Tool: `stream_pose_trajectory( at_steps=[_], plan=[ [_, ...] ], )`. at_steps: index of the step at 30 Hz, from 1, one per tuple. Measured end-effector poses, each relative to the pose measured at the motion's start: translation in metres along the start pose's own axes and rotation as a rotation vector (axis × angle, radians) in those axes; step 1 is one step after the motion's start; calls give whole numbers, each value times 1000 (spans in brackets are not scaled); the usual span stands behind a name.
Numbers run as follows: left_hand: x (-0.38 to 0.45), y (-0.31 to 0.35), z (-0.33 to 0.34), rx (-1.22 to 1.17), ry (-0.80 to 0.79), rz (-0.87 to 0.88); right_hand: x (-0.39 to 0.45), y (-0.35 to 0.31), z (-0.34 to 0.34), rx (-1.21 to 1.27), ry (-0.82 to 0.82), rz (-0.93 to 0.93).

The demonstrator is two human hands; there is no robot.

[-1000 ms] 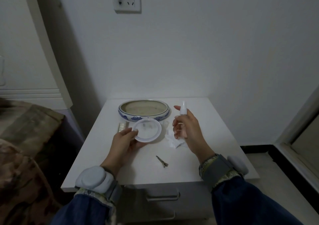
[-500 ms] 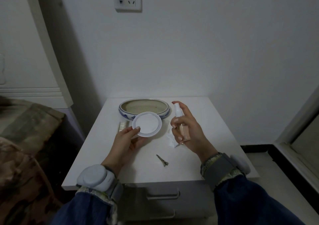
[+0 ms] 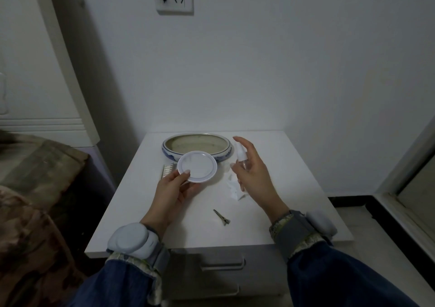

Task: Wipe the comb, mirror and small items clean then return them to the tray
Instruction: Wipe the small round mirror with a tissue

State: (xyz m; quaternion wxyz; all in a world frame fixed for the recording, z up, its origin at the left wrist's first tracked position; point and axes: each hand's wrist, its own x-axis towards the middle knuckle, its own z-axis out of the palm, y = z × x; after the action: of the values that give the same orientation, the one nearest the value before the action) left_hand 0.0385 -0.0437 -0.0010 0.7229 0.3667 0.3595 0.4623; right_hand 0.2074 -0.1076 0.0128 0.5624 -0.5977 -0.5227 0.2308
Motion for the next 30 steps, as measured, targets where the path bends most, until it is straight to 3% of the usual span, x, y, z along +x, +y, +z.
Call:
stream_pose_trajectory(
  at_steps=[5, 12, 20, 23, 26, 30],
  plan=[
    [-1, -6, -1, 292, -1, 207, -6, 2, 7, -439, 103, -257],
    [3, -9, -7, 356, 61, 241, -4, 8, 9, -575, 268, -436],
    [5, -10, -8, 357, 60, 243, -3, 10, 6, -519, 338, -442],
    [6, -10, -10, 357, 66, 240, -4, 9, 2, -407, 343, -357],
    [6, -10, -10, 343, 66, 231, 0, 8, -5, -138, 349, -277],
    [8, -10, -11, 331, 66, 219, 10, 17, -12, 44, 376, -56]
  ],
)
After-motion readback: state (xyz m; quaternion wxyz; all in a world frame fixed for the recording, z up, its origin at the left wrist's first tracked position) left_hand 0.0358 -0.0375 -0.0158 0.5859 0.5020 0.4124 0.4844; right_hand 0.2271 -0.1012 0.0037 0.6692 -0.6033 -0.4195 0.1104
